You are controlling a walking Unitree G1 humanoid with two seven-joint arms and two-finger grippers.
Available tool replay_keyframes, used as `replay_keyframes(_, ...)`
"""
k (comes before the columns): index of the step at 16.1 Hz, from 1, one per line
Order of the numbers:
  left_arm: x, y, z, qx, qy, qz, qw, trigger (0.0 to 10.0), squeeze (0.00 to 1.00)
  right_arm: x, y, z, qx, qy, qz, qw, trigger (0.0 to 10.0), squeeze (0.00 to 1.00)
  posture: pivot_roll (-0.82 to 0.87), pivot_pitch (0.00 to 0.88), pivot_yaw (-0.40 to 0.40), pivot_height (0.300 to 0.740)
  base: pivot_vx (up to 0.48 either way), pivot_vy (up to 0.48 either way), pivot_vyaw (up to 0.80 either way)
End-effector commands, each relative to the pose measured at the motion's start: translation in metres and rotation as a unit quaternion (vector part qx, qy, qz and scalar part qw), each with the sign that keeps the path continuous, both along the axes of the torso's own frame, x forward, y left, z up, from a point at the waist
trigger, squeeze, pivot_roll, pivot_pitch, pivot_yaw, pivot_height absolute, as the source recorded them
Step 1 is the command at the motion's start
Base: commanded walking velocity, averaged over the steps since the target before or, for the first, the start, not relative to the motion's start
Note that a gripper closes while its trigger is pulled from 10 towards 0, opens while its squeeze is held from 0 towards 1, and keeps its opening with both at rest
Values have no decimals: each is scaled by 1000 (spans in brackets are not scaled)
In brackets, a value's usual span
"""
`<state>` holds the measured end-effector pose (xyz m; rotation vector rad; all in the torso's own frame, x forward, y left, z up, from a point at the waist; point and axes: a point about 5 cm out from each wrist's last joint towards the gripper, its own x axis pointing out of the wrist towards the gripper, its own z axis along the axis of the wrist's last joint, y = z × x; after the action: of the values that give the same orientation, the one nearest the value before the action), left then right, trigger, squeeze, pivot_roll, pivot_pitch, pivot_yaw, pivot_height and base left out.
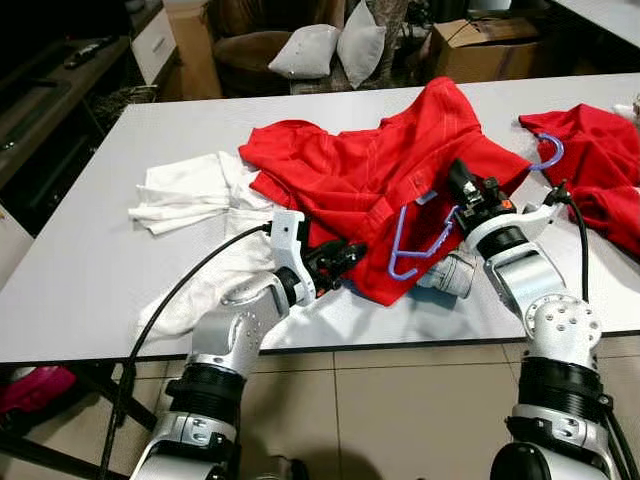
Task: Hang hanger
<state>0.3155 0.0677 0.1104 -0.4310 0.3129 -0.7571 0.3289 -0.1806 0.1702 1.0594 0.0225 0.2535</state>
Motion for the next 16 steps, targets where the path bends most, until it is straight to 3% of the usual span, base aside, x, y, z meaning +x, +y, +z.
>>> replay_keyframes(1,1,-2,2,14,-10,-15,1000,10000,0,-2,0,7,-6,-13,6,1000,10000,0,-150,0,63,740,0,0,0)
replay_keyframes(3,2,2,-14,118,-10,-3,993,10000,0,-2,0,8,-8,-13,8,1000,10000,0,-152,0,60,740,0,0,0)
replay_keyframes(4,2,3,-15,122,-9,1,992,10000,0,-2,0,9,-8,-13,8,1000,10000,0,-152,0,60,740,0,0,0)
replay_keyframes(5,2,3,-15,117,-9,2,993,4627,0,-2,1,10,-8,-13,9,1000,10000,0,-151,0,60,740,0,0,0)
replay_keyframes(6,1,-2,-9,75,-11,-12,997,2471,0,-2,1,10,-7,-13,10,1000,10000,0,-152,0,63,740,0,0,0)
replay_keyframes(7,0,-3,-7,59,-10,-18,998,2471,0,-3,1,10,-7,-13,10,1000,10000,0,-153,0,66,740,0,0,0)
replay_keyframes(8,-3,-8,-5,31,-6,-36,999,0,0,-3,1,10,-6,-12,10,1000,10000,0,-155,0,69,740,0,0,0)
replay_keyframes(16,-3,-8,-2,6,-12,-29,999,0,0,-5,-2,11,-7,-11,4,1000,10000,0,-160,0,76,740,0,0,0)
